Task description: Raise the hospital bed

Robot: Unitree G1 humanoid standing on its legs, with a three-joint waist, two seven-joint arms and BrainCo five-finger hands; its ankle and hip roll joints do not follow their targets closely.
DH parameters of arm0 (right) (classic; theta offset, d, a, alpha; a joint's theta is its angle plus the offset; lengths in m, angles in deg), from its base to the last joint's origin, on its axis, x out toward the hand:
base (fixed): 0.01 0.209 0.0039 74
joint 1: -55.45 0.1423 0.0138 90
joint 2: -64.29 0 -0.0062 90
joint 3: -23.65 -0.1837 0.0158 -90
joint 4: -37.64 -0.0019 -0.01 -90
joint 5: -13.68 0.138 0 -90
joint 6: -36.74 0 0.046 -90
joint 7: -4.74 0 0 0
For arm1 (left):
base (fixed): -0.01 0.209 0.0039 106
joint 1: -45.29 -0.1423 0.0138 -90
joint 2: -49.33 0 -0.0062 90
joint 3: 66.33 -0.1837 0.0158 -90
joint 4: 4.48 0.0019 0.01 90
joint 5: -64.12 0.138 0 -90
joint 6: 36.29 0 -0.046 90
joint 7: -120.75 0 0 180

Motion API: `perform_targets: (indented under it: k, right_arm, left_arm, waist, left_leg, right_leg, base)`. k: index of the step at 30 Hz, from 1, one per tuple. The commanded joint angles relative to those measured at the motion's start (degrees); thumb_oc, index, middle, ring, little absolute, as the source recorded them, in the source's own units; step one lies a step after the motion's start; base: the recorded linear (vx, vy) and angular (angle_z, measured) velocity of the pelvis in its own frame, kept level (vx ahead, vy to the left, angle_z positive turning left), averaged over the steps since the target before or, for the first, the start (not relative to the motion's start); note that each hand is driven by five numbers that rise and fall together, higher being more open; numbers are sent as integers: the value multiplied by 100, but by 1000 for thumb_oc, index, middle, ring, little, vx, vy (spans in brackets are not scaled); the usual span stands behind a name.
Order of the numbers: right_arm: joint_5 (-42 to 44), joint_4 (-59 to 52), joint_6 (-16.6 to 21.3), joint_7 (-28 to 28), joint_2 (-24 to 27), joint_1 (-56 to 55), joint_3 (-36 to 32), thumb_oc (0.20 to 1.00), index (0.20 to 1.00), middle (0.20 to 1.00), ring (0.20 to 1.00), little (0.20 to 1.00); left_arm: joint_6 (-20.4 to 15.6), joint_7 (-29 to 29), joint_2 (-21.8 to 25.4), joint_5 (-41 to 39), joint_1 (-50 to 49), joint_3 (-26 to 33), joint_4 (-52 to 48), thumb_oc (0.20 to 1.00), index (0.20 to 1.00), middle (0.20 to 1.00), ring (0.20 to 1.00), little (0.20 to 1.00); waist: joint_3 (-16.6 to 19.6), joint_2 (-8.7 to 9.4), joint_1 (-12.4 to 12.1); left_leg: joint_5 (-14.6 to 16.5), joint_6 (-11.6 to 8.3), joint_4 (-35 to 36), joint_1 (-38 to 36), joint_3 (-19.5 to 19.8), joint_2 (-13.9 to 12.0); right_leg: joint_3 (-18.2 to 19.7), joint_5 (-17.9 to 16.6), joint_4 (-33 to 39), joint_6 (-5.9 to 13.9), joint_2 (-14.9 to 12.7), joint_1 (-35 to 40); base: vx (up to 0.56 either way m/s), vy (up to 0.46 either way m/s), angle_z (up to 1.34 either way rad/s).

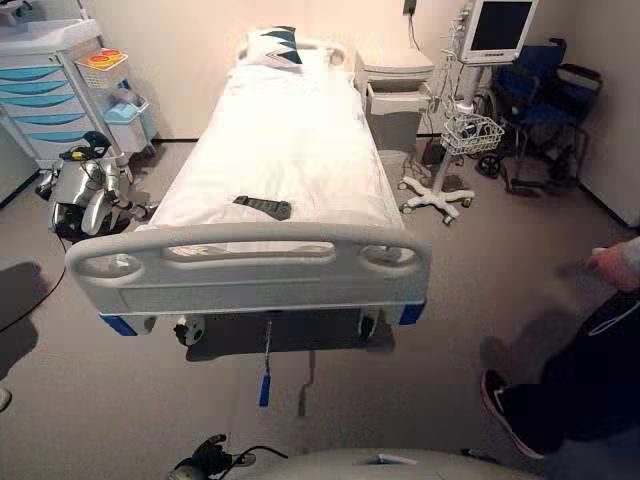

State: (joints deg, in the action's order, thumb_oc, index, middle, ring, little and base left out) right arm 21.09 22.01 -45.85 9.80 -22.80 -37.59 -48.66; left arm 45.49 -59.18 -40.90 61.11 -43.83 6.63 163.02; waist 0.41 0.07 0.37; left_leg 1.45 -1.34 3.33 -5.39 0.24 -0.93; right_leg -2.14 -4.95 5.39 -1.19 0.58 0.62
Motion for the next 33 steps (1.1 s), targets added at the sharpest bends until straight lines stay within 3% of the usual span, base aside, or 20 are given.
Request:
perform_targets:
  k: [1,33]
  right_arm:
    - [-51,73,44,3,-15,124,184,1000,1000,1000,1000,1000]
    - [-147,87,4,33,37,160,218,1000,1000,1000,1000,1000]
  left_arm:
    - [-97,19,70,185,191,57,209,1000,1000,1000,1000,1000]
    - [-23,38,80,155,204,123,281,1000,1000,1000,1000,1000]
  waist:
    - [86,300,-55]
    - [103,284,-45]
  left_leg:
    - [51,-33,-292,352,139,132]
    - [197,-12,-454,314,112,157]
  right_leg:
    - [57,433,-224,680,-384,252]
    - [103,534,-362,646,-368,253]
  base:
    - [-69,-9,-35]
    - [5,3,0]
